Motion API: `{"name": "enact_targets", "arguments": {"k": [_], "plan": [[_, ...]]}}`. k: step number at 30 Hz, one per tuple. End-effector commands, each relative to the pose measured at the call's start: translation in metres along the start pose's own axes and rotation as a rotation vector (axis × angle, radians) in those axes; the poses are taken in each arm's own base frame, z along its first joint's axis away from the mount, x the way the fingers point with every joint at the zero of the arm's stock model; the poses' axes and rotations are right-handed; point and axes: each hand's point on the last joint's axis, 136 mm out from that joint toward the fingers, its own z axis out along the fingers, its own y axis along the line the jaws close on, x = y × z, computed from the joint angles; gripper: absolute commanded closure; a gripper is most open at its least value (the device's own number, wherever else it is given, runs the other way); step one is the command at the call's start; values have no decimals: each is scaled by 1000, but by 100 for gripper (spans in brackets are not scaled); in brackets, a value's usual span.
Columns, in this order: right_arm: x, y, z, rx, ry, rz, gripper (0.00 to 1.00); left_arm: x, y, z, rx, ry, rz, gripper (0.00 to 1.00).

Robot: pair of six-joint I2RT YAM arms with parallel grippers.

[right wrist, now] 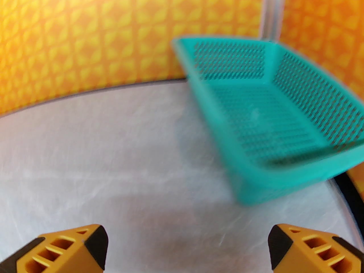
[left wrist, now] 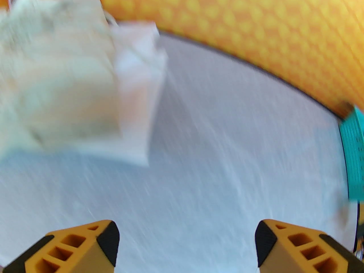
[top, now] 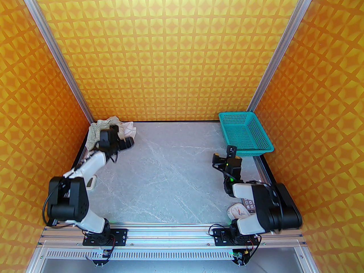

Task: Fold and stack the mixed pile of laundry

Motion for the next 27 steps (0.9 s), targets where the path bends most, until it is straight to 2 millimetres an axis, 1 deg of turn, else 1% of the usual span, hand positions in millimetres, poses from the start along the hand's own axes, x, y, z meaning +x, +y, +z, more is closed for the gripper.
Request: {"name": "enact_targets", "arguments": {"k": [1, 2, 4, 7, 8, 10, 11, 13, 16, 20, 25, 27], "plan": [[-21, 10, -1, -46, -64, -3, 1, -8, 1, -25, 1, -99, -2, 13], [-20, 10, -1, -47, -65, -5, 2, 0, 8, -30, -41, -82, 12, 11], [-21, 11, -1, -47, -65, -5, 2, 11, 26, -39, -142, -67, 40, 1], [-21, 11, -1, -47, -66, -6, 2, 19, 58, -56, -304, -113, 93, 1], [-21, 12, -2, -53, -67, -7, 2, 19, 67, -60, -348, -146, 117, 1], [-21, 14, 0, -67, -60, -15, 2, 18, 78, -63, -401, -201, 174, 1], [-21, 16, 1, -77, -56, -18, 1, 18, 81, -61, -403, -221, 210, 1], [-20, 17, 1, -81, -54, -20, 2, 20, 81, -54, -390, -233, 254, 1], [-20, 17, 1, -80, -54, -19, 1, 21, 72, -40, -315, -257, 284, 1], [-20, 17, 1, -79, -54, -20, 1, 21, 62, -31, -225, -394, 329, 1], [-20, 17, 1, -79, -54, -20, 1, 22, 55, -14, -181, -331, 373, 1], [-20, 17, 1, -79, -54, -20, 2, 23, 53, -11, -167, -313, 384, 1]]}}
